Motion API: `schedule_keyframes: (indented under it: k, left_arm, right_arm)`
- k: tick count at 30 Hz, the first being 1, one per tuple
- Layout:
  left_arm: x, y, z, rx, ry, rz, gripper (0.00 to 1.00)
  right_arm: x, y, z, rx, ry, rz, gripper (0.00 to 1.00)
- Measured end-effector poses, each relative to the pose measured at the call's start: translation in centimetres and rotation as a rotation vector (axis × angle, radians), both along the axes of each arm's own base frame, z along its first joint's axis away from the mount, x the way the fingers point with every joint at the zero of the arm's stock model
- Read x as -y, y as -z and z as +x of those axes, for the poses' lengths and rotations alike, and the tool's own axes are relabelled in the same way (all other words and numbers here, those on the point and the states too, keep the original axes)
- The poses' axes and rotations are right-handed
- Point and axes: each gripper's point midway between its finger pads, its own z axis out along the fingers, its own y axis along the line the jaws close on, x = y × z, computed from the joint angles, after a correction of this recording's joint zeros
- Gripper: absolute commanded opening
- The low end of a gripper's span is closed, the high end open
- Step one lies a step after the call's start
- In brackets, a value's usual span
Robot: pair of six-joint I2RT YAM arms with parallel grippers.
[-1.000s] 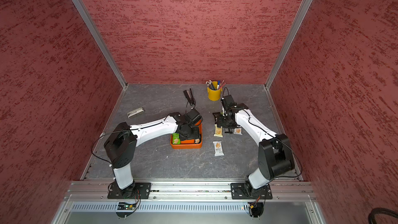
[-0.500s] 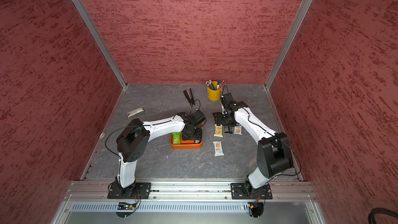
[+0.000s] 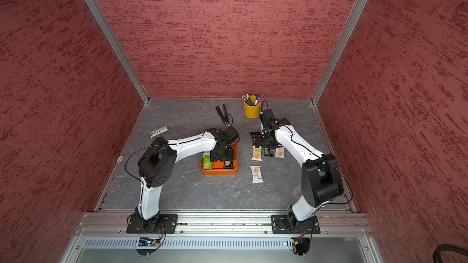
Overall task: Take the cookies out of the storage box
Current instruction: Pick up the cookie from the storage box.
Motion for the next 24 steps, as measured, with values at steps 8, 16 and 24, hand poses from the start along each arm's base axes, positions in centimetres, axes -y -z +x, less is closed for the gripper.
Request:
schedule_keyframes:
  k: [8,16,24]
  left_arm:
    - [-0.8,-0.4,0.1,-0.004,0.0,0.01,0.81]
    - [0.7,-0.8,-0.5,-0.015,-0.029,-0.052,0.78]
    - [1.6,-0.6,-0.7,-0.017,-0.056,-0.085,0.77]
  right_arm:
    - [-0.2,0.1,0.1,-0.005,-0.003,0.008,0.59]
    - [-0.4,0.1,0.1,-0.009,-0.006,0.018,0.59]
    - [-0.3,0.1,0.1,-0.009,-0.011,0.016,0.59]
